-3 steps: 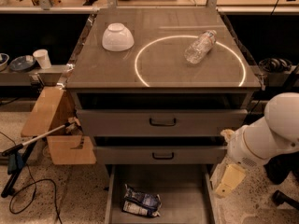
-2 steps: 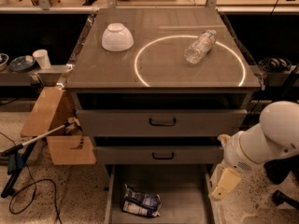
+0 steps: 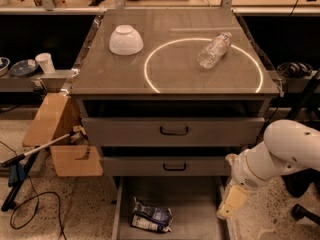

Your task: Pick blue chip bag from bottom drawer and place on counter

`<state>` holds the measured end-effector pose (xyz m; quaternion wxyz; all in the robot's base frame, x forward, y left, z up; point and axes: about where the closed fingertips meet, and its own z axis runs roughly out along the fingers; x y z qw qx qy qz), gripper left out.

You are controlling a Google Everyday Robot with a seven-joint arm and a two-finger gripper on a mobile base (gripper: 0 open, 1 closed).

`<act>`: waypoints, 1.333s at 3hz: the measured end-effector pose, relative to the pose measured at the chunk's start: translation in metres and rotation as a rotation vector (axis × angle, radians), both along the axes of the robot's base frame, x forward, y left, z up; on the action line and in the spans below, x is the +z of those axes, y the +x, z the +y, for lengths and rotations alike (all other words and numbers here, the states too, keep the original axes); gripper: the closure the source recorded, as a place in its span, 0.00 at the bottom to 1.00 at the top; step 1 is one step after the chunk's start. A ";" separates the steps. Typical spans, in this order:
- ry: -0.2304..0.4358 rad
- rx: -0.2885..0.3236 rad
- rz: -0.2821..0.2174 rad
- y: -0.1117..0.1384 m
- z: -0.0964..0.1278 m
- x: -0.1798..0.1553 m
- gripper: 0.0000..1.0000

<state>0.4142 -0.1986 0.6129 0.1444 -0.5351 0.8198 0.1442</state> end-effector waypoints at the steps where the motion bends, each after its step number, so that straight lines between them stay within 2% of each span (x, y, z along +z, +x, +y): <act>1: 0.000 0.000 0.000 0.000 0.000 0.000 0.00; 2: -0.004 0.004 0.014 -0.003 -0.004 0.001 0.00; 3: 0.012 0.013 0.019 0.007 -0.003 0.034 0.00; 4: 0.037 0.105 0.105 -0.008 0.024 0.078 0.00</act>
Offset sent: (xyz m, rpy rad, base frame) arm -0.0065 -0.0116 0.0040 -0.0097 0.0300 0.0048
